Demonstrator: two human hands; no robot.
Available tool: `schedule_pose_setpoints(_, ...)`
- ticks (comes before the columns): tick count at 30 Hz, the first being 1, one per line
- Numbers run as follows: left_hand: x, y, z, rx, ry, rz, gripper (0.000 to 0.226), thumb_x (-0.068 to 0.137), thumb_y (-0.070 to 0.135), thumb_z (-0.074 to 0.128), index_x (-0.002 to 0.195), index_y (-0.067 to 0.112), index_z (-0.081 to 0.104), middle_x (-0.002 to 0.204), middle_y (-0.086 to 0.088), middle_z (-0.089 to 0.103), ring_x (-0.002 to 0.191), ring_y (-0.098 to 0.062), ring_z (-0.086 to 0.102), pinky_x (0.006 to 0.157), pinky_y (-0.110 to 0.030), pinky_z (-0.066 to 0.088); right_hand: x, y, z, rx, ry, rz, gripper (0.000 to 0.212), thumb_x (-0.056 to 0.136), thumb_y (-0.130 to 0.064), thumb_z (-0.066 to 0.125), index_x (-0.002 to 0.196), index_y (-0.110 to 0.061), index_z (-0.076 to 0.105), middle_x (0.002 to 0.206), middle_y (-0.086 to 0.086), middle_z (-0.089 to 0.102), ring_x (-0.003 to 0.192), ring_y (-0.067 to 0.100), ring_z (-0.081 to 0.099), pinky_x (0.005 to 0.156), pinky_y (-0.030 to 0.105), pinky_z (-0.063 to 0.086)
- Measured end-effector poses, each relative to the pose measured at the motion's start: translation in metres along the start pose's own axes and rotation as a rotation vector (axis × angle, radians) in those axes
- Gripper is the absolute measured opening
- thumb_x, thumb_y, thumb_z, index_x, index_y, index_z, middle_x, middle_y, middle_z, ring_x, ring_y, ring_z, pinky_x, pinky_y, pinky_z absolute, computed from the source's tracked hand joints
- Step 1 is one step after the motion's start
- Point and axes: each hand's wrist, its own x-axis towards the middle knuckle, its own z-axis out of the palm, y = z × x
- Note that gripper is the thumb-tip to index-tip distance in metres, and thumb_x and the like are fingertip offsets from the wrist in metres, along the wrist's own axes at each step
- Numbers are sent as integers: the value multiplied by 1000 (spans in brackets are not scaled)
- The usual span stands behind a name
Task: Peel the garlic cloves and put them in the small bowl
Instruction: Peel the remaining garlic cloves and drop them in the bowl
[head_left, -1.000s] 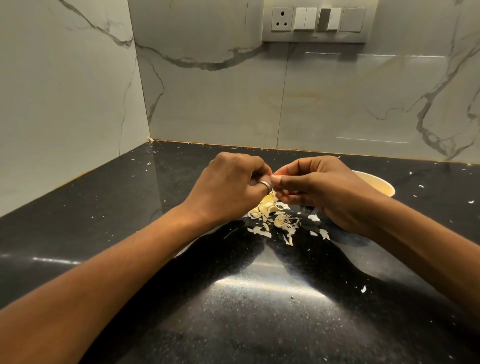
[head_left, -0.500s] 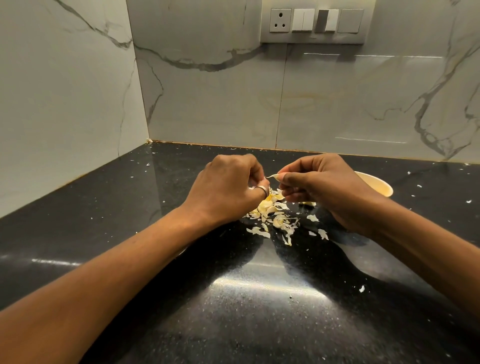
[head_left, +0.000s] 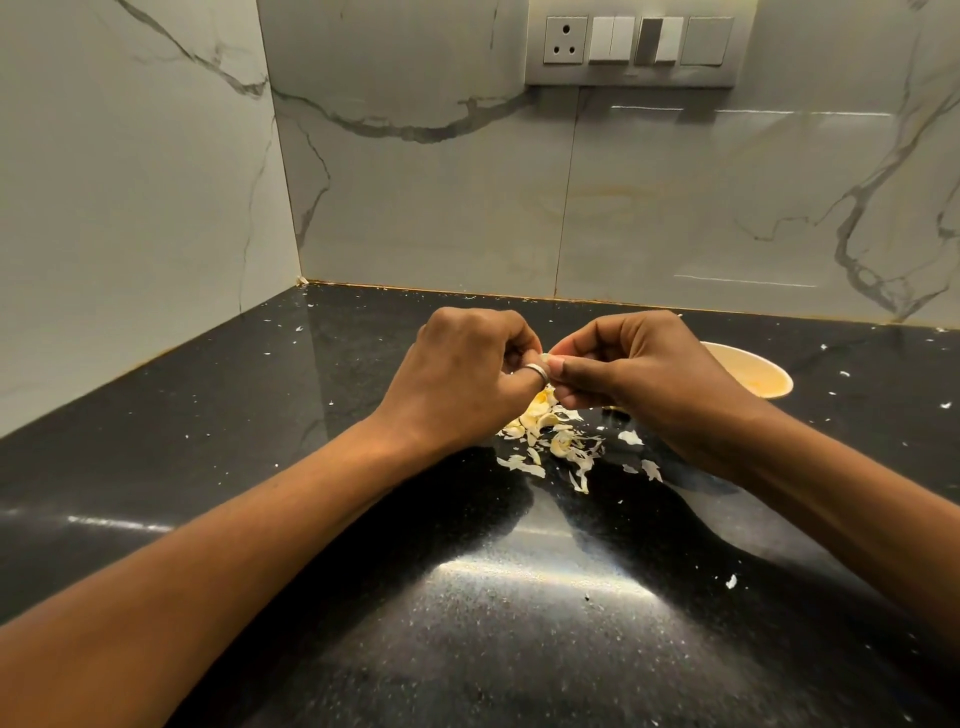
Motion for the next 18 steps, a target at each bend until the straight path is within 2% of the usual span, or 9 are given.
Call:
schedule_pose_setpoints(3, 0, 2, -2, -52, -18, -51, 14, 85, 30, 71, 82, 17, 75, 61, 17, 57, 54, 0, 55, 53, -12, 40, 0, 0, 0, -28, -7, -32, 10, 88, -6, 72, 95, 1, 73, 85, 22, 73, 72, 19, 70, 67, 21, 58)
schedule_pose_setpoints(6, 0, 6, -3, -177, -38, -156, 8, 86, 22, 73, 83, 15, 75, 59, 10, 61, 52, -8, 63, 51, -26, 56, -1, -2, -3, -19, -14, -49, 10, 88, -3, 72, 96, 3, 72, 83, 19, 73, 70, 17, 69, 65, 19, 57)
schedule_pose_setpoints(10, 2, 8, -4, -316, -62, -302, 8, 88, 20, 73, 86, 11, 73, 64, 1, 65, 54, -13, 68, 48, -34, 60, 1, -2, -4, 23, -22, -48, 11, 88, -2, 71, 98, 3, 72, 85, 22, 73, 70, 18, 68, 66, 20, 57)
schedule_pose_setpoints(15, 3, 8, -4, -410, -94, -419, 8, 91, 13, 67, 86, 9, 72, 64, -1, 65, 52, -7, 64, 49, -29, 59, 0, -2, -5, 4, -51, -62, 12, 88, -4, 71, 99, 2, 72, 90, 25, 72, 73, 19, 69, 71, 23, 60)
schedule_pose_setpoints(18, 3, 8, -5, -456, -107, -451, 9, 92, 12, 65, 87, 9, 71, 71, -5, 67, 57, -10, 66, 50, -28, 58, 1, -2, -6, 27, -59, -55, 13, 88, -4, 70, 100, 2, 72, 90, 25, 72, 74, 20, 68, 74, 25, 60)
